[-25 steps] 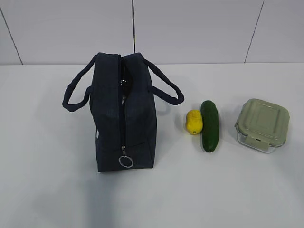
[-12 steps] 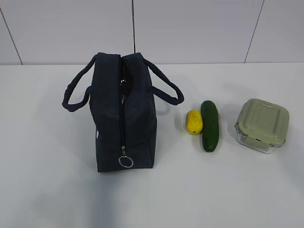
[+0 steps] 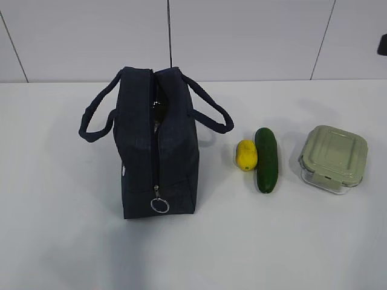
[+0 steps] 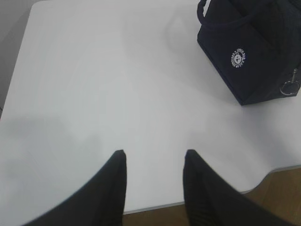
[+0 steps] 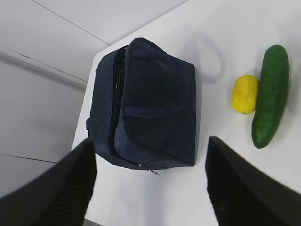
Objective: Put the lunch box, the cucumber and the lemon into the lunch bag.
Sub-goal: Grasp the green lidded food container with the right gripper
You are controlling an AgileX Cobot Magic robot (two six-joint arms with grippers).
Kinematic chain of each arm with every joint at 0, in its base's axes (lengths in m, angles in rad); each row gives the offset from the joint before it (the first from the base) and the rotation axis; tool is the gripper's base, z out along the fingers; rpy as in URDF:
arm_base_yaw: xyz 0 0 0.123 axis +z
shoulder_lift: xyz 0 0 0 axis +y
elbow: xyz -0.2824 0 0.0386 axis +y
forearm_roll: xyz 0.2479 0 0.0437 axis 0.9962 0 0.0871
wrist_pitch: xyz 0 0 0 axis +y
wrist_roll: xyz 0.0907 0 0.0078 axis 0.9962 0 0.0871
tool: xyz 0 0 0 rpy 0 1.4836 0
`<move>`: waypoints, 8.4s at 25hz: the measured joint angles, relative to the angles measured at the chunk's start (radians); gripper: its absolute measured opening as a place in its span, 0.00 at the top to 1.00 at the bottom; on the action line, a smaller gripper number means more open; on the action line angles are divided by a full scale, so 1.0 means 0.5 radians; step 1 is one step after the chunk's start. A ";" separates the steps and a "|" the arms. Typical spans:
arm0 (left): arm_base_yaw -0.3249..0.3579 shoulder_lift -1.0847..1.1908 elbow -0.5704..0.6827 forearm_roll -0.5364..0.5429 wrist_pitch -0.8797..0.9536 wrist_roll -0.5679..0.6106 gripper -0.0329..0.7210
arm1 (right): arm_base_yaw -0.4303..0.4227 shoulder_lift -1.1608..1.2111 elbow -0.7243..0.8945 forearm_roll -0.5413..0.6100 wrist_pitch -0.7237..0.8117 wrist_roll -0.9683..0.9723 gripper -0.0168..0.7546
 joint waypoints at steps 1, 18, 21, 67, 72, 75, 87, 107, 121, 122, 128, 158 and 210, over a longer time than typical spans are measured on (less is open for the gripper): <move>0.000 0.000 0.000 0.000 0.000 0.000 0.57 | -0.085 0.021 0.000 0.036 0.073 -0.079 0.27; 0.000 0.000 0.000 0.000 0.003 0.000 0.58 | -0.670 0.358 0.467 0.536 0.335 -0.900 0.27; 0.000 0.000 0.000 0.000 0.003 0.000 0.59 | -0.713 0.438 0.481 0.544 0.335 -0.973 0.27; 0.000 0.000 0.000 0.000 0.003 0.000 0.62 | -0.729 2.028 -0.185 0.527 0.284 -1.251 0.13; 0.000 0.000 0.000 0.000 0.003 0.000 0.62 | -0.729 2.084 -0.255 0.573 0.284 -1.291 0.14; 0.000 0.000 0.000 0.000 0.003 0.000 0.62 | -0.729 2.087 -0.264 0.601 0.284 -1.315 0.15; 0.000 0.000 0.000 0.000 0.003 0.000 0.62 | -0.729 2.090 -0.277 0.714 0.284 -1.373 0.17; 0.000 0.000 0.000 0.000 0.003 0.000 0.62 | -0.615 2.197 -0.335 0.739 0.276 -1.374 0.19; 0.000 0.000 0.000 0.000 0.003 0.000 0.62 | -0.602 2.197 -0.335 0.742 0.276 -1.374 0.19; 0.000 0.000 0.000 0.000 0.003 0.000 0.62 | -0.602 2.197 -0.335 0.742 0.276 -1.374 0.19; 0.000 0.000 0.000 0.000 0.003 0.000 0.62 | -0.602 2.200 -0.335 0.742 0.276 -1.387 0.19; 0.000 0.000 0.000 0.000 0.003 0.000 0.62 | -0.509 2.257 -0.335 0.743 0.269 -1.410 0.21; 0.000 0.000 0.000 0.000 0.003 0.000 0.62 | -0.509 2.264 -0.335 0.747 0.269 -1.415 0.35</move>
